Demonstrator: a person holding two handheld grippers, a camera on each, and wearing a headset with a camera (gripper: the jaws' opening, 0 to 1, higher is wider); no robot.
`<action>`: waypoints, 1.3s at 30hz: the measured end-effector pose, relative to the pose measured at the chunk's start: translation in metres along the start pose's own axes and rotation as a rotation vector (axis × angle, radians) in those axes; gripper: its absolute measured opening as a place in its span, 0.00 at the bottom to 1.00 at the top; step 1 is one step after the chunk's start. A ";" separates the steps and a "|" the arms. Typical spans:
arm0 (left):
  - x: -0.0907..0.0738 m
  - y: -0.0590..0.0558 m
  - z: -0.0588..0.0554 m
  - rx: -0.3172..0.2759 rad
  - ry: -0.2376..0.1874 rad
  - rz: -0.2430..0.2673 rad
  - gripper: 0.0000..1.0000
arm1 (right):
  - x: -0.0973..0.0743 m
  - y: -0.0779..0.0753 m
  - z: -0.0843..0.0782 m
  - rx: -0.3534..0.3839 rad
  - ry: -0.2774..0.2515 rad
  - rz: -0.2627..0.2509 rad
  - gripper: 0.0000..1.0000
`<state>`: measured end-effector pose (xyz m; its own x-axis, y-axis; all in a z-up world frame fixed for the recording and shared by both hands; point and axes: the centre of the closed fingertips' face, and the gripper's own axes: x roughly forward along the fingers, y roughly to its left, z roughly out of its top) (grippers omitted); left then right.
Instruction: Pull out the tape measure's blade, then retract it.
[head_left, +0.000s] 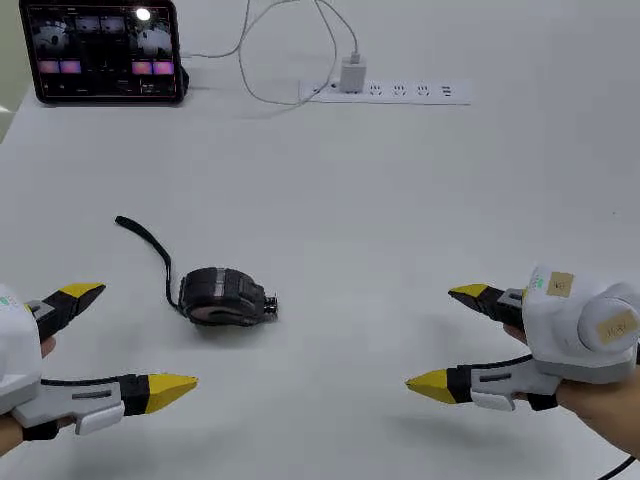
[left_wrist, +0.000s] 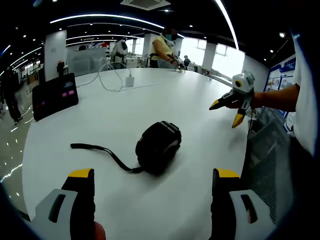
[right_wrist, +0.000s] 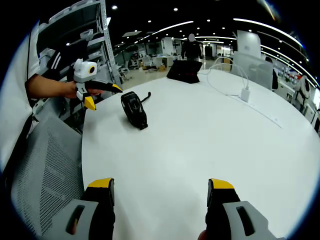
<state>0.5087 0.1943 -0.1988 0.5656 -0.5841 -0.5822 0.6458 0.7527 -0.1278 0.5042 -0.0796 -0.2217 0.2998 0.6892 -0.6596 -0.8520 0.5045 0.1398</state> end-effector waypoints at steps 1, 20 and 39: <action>0.000 0.000 0.000 0.002 0.002 -0.003 0.95 | 0.000 0.000 0.001 -0.001 -0.004 0.000 0.73; 0.008 0.007 -0.001 0.042 0.036 -0.033 0.95 | 0.012 -0.001 0.004 -0.019 0.011 0.018 0.74; 0.036 0.006 -0.004 0.209 0.154 -0.121 0.89 | 0.025 -0.004 0.012 -0.095 0.051 0.066 0.74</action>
<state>0.5311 0.1791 -0.2236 0.4042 -0.6007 -0.6898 0.8046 0.5922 -0.0444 0.5202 -0.0586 -0.2302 0.2220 0.6907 -0.6882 -0.9068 0.4056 0.1146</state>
